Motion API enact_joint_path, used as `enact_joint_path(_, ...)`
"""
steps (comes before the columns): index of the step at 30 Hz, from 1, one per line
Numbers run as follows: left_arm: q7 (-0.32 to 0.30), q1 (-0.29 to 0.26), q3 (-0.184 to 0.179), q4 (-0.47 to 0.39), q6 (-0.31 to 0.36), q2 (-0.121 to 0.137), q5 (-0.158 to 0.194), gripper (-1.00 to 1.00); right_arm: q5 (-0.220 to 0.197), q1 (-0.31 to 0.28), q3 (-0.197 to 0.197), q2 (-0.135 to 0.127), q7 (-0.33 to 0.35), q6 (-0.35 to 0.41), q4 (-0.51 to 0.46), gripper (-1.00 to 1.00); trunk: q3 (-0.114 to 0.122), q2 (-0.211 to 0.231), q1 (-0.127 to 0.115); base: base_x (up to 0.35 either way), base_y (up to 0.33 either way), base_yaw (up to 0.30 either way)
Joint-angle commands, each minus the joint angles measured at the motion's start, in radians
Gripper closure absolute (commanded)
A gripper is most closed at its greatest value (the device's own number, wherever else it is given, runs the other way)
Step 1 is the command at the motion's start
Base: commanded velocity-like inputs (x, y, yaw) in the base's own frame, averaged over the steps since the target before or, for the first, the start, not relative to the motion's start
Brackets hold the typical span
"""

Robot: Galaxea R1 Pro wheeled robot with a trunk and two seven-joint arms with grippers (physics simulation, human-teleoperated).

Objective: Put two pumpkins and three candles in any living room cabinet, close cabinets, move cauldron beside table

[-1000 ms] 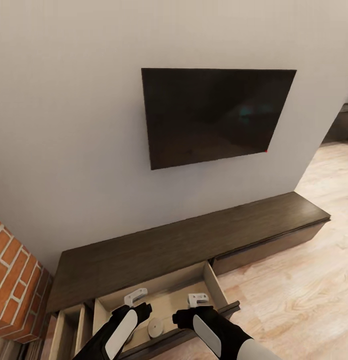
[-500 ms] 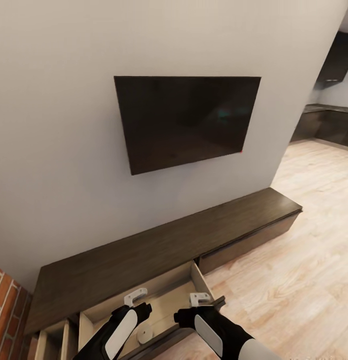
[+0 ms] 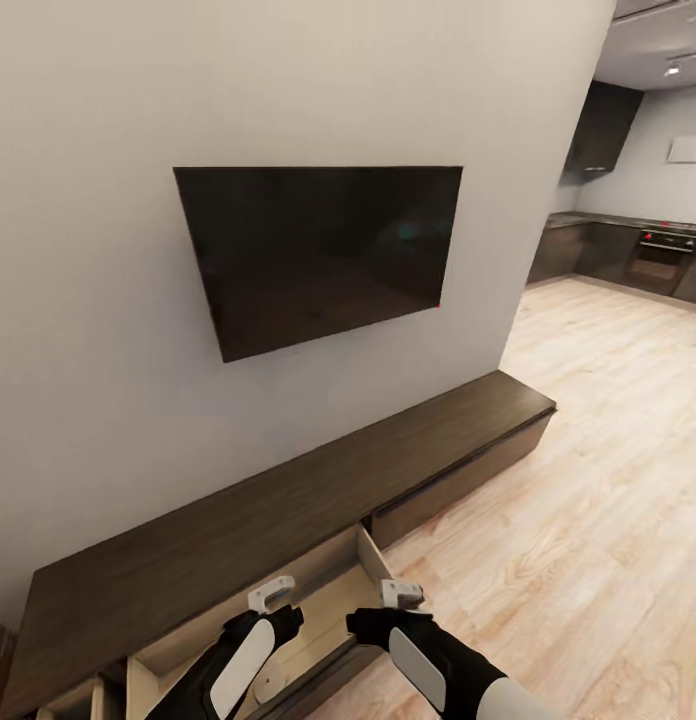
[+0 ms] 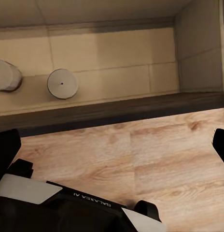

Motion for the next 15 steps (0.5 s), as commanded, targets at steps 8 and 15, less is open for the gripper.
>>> enact_joint_path(8, 0.012, -0.001, -0.004, -0.002, 0.0, 0.001, 0.007, -1.0, -0.055, -0.002, 0.008, 0.0, -0.008, -0.041, 0.001, -1.0, 0.021, 0.03, -0.017, 0.0, 0.0, -0.24)
enact_joint_path(15, 0.008, -0.001, -0.006, -0.006, 0.0, 0.001, 0.007, -1.0, -0.057, -0.001, 0.009, 0.0, -0.005, -0.043, 0.004, -1.0, 0.029, 0.03, -0.017, 0.0, 0.0, -0.24)
